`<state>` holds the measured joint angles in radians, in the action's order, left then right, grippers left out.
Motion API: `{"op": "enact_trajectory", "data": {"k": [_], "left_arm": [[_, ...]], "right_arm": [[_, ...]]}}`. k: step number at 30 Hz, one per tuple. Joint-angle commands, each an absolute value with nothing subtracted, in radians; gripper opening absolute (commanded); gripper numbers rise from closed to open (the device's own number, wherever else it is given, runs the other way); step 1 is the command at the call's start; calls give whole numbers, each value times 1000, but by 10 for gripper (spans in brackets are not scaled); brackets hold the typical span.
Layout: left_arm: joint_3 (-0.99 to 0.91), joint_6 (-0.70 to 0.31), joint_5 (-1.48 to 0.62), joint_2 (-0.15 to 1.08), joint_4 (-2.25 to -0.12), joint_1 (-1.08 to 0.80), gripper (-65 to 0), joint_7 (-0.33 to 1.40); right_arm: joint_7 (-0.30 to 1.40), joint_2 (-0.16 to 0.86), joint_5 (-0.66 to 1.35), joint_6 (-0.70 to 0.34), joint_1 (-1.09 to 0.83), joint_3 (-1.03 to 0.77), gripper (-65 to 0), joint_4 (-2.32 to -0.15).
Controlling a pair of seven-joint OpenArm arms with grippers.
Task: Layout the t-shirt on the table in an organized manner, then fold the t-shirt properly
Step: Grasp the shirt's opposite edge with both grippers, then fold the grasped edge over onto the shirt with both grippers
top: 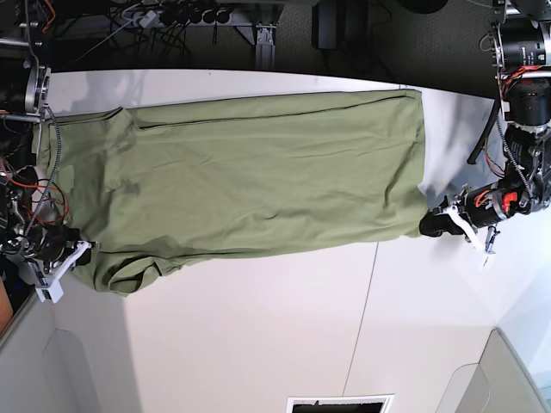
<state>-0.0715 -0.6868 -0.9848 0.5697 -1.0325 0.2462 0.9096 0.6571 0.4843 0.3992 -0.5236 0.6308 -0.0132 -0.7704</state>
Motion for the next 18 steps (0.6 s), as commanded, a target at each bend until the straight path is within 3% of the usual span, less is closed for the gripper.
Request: {"op": "enact_trajectory", "data": {"k": [1, 8, 16, 18], "left_arm": [[-79, -698, -1040, 609, -1092, 247, -650, 922], [-79, -698, -1118, 708, -1353, 55, -650, 977], [-79, -698, -1118, 721, -1412, -57, -650, 976], [-79, -698, -1118, 719, -1412, -58, -650, 976]], "right_arm": [[657, 525, 440, -529, 643, -19, -650, -814], [701, 655, 559, -531, 471, -20, -650, -1013], [701, 714, 584, -531, 292, -37, -650, -1119], [700, 712, 586, -530, 272, -37, -469, -1119]]}}
